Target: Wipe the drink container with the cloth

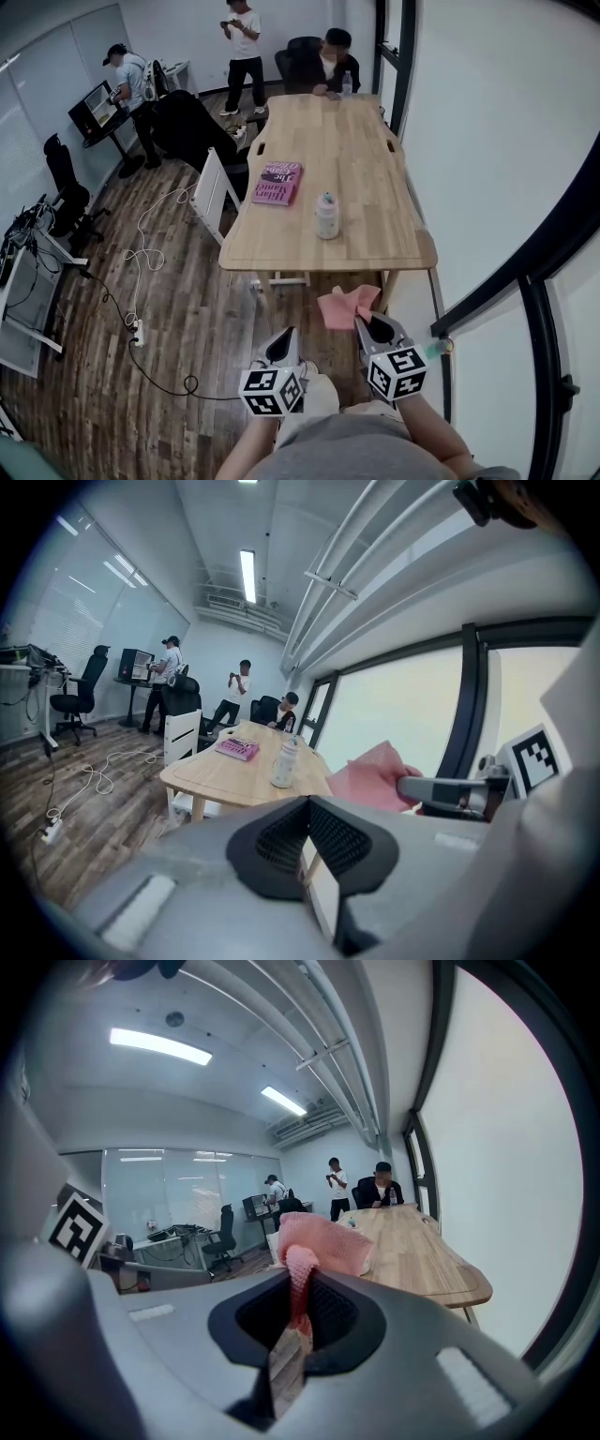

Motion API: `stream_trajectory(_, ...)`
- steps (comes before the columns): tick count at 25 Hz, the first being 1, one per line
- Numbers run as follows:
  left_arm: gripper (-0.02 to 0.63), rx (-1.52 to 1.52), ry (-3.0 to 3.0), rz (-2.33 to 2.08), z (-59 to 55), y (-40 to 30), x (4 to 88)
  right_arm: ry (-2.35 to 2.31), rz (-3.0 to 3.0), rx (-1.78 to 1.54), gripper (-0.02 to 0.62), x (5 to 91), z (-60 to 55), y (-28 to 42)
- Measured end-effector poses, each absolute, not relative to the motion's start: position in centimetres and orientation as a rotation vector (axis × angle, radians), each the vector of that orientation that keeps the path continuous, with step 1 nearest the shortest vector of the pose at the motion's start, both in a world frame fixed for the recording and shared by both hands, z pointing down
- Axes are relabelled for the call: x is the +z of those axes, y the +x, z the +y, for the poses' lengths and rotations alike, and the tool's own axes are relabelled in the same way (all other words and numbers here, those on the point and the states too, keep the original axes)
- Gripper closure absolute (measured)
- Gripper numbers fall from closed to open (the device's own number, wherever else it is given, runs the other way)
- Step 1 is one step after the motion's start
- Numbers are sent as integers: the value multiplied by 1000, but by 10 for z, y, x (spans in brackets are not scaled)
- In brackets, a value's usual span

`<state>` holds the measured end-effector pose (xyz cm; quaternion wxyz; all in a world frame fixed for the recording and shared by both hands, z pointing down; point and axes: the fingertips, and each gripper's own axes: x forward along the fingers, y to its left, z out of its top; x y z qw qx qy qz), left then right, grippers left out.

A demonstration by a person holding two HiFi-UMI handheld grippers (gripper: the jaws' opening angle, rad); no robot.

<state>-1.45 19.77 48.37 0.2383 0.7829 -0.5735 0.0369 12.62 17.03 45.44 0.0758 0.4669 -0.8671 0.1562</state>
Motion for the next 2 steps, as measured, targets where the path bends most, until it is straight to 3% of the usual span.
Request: stream_trajectory(2, 604, 100, 2151, -1570, 194, -14, 483, 1404, -2601, 466, 572, 453, 168, 127)
